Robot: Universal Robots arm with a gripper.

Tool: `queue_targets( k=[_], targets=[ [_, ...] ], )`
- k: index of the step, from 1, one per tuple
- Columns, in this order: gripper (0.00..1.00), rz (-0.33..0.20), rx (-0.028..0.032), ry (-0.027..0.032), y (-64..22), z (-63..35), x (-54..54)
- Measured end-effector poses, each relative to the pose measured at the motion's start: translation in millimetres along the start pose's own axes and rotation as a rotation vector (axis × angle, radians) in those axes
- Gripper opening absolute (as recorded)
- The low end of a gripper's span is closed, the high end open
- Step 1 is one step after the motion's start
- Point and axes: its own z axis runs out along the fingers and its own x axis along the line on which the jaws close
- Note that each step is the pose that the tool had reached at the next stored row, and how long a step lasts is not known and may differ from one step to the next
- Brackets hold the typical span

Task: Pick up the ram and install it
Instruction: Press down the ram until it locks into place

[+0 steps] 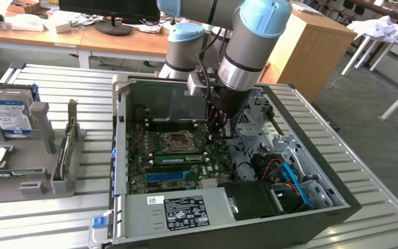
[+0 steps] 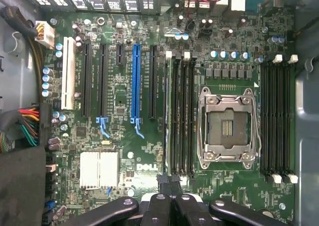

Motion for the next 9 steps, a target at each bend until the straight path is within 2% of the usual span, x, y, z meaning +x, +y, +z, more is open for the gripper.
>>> queue_targets(
  k=[4, 9],
  targets=[
    [0.11, 0.0, -0.0015, 0.0, -4.0, -0.2, 0.3],
    [0.11, 0.0, -0.0017, 0.0001, -4.5, -0.2, 0.4]
  ],
)
